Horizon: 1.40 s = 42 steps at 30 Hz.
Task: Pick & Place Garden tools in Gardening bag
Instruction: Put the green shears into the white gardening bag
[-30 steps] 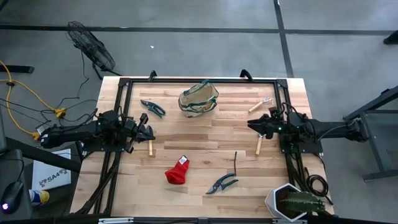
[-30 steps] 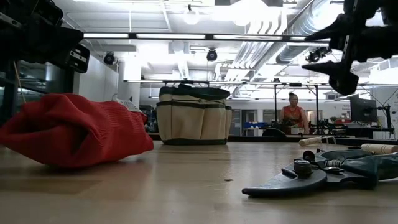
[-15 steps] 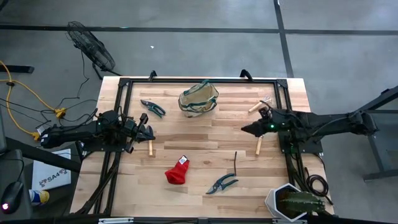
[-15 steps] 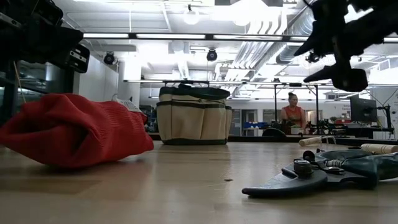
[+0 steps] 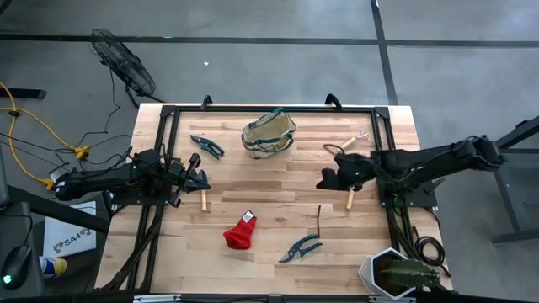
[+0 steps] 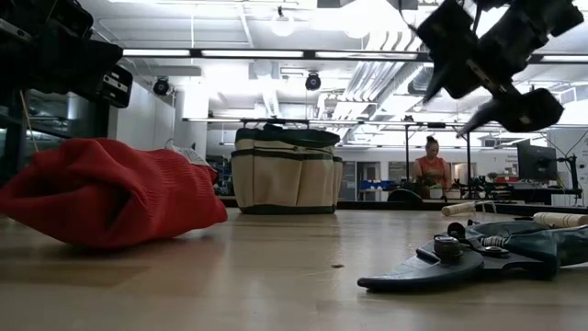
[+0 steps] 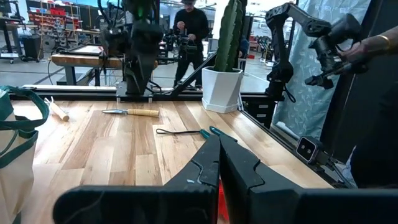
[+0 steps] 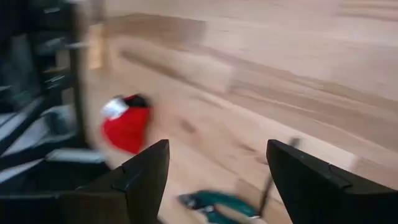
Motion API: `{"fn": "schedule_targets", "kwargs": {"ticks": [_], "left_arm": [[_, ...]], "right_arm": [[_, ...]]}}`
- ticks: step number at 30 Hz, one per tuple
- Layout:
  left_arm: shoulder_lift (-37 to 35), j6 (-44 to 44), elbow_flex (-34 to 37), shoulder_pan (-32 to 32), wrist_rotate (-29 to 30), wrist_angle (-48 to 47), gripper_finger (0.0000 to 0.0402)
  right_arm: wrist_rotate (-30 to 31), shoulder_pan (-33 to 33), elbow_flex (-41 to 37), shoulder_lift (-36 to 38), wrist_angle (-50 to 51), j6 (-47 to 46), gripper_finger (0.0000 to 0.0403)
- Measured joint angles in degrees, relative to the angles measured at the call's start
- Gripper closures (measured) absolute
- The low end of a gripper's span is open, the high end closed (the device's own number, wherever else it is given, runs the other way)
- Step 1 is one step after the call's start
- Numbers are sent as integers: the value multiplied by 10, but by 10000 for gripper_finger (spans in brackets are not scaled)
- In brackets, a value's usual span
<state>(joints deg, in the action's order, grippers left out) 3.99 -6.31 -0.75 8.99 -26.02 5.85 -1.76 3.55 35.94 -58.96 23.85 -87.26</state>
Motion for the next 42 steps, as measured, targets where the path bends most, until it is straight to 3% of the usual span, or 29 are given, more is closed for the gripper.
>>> {"fn": "schedule_targets", "kwargs": {"ticks": [6,19,33,42], "left_arm": [[0,0,0,0,0,0,402],[0,0,0,0,2,0,402],[0,0,0,0,2,0,402],[0,0,0,0,1,0,402]], "right_arm": [[19,39,41,-67,74,-97,142],[-18,87,47,-186,67,-222,142],[-13,88,56,-244,47,-243,142],[17,88,111,-249,140,-241,154]]}}
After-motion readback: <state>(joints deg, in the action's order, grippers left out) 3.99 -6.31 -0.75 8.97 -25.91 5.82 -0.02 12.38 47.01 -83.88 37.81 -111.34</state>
